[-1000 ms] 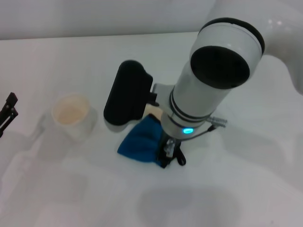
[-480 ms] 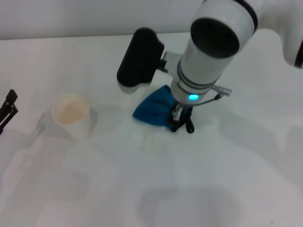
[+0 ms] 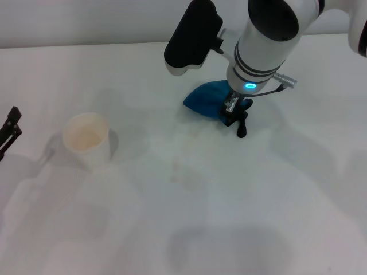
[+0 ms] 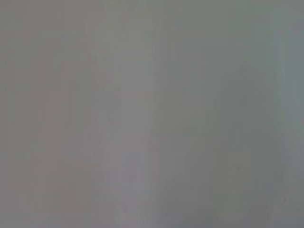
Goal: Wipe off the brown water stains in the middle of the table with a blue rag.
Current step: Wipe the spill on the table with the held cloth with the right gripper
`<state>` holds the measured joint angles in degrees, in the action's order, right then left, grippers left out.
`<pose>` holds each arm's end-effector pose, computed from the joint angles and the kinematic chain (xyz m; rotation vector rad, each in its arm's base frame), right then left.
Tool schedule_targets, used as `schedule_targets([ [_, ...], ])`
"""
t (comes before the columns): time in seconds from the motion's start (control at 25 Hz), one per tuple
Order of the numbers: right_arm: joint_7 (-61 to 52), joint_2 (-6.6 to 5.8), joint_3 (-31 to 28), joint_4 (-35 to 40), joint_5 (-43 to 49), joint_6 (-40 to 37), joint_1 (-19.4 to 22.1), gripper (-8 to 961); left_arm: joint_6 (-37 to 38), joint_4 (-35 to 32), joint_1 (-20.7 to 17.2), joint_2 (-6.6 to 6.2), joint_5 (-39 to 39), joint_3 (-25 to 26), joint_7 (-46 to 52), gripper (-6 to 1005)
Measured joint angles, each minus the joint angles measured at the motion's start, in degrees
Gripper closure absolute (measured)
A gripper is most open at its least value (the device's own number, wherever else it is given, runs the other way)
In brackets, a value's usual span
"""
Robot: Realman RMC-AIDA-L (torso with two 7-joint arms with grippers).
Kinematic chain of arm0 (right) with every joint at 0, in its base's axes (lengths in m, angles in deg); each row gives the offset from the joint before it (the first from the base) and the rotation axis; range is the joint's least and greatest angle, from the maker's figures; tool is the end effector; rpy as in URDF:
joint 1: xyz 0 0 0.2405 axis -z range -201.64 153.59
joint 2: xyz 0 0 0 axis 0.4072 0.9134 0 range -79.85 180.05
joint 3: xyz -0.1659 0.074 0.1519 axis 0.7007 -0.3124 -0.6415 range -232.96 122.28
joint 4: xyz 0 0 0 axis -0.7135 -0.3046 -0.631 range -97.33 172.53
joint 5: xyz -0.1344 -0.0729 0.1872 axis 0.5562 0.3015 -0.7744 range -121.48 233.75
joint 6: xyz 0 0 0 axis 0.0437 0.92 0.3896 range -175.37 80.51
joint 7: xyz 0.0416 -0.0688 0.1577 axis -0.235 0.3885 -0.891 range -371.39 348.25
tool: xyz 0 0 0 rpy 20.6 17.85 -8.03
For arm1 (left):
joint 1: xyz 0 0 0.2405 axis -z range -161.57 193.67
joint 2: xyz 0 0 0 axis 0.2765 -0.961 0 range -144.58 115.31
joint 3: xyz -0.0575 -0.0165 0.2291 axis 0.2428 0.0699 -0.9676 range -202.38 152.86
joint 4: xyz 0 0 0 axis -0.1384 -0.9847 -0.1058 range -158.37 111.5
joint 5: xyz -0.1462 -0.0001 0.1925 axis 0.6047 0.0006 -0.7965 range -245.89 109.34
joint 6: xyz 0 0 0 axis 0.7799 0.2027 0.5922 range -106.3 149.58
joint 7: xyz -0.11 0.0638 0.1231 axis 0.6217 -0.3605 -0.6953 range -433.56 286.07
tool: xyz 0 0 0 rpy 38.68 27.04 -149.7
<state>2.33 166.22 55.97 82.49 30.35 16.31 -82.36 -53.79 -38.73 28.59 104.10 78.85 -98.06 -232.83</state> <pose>0.1633 0.4380 -0.1064 -2.3583 0.5269 -0.8644 -0.3433 0.3140 -0.0120 -1.8386 -0.3825 -0.7386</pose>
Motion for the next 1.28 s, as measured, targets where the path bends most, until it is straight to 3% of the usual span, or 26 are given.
schedule_targets([
  [0.48,6.9,0.07,4.4,4.5,-12.0,4.0,0.5,824,1.0,0.0,1.0,-0.07,0.0,0.0,0.0,121],
  [0.8,6.9,0.07,10.7,11.3,-18.1,11.0,0.6,825,1.1,0.0,1.5,-0.09,0.0,0.0,0.0,121],
  [1.28,10.1,0.07,13.0,18.7,-22.1,20.9,3.4,826,1.2,0.0,1.7,-0.09,-0.1,0.0,-0.6,122],
])
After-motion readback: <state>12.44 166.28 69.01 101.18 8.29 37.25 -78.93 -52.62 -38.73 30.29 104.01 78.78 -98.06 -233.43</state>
